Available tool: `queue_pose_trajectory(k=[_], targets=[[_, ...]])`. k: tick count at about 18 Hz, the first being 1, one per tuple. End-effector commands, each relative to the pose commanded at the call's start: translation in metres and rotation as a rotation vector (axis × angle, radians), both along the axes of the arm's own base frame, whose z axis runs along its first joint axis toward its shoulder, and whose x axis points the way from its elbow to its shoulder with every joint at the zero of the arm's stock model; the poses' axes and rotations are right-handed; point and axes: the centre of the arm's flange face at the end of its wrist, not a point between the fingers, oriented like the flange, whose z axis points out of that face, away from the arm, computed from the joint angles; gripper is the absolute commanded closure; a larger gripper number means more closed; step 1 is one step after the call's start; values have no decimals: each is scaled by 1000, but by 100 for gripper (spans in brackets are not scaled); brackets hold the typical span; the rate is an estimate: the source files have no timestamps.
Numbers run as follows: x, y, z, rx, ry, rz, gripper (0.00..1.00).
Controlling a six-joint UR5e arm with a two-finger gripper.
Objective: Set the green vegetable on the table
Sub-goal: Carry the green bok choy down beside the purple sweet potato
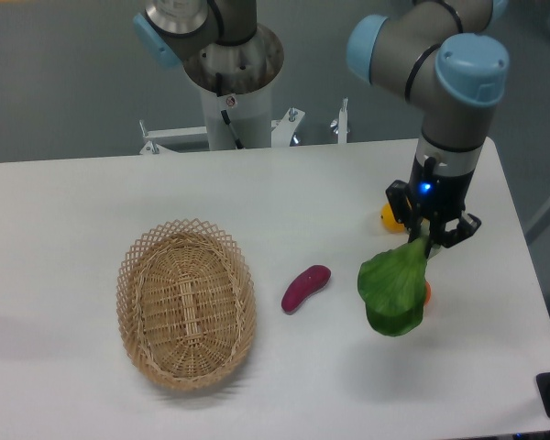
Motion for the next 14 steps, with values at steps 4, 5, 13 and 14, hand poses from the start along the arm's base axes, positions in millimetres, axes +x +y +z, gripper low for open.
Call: queue_pose_trajectory(k=[4,5,13,14], targets=[[22,21,-52,28,61,24,72],[21,24,-61,32,70,23,72],[21,56,-116,9,30,-35,72],[23,59,-122,4,22,-41,72]])
